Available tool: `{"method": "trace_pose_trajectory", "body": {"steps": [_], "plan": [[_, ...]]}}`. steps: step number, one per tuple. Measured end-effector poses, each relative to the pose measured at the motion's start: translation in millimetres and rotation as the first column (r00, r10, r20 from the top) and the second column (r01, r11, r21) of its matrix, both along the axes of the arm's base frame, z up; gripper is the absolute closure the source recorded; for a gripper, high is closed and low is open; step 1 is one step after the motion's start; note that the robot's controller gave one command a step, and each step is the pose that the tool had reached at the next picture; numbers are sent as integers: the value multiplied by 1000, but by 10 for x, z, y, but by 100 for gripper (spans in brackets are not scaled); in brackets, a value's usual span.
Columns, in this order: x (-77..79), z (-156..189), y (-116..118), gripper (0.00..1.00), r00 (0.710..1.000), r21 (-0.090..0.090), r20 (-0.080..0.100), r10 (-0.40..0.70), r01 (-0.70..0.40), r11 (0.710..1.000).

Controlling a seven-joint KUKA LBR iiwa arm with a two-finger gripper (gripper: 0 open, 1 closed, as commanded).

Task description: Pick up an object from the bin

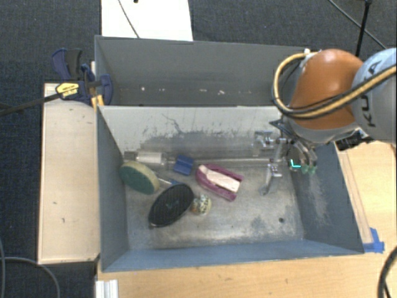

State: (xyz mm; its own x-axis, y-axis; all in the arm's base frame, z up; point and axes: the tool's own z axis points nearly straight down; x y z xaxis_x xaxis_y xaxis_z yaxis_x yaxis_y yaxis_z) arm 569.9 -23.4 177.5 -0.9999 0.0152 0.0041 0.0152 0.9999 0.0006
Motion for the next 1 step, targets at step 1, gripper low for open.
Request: {"method": "trace_pose_trajectory", "body": {"steps": [1], "plan": [[8, -872, 651, 0, 925, 2, 4, 379, -379, 925]]}}
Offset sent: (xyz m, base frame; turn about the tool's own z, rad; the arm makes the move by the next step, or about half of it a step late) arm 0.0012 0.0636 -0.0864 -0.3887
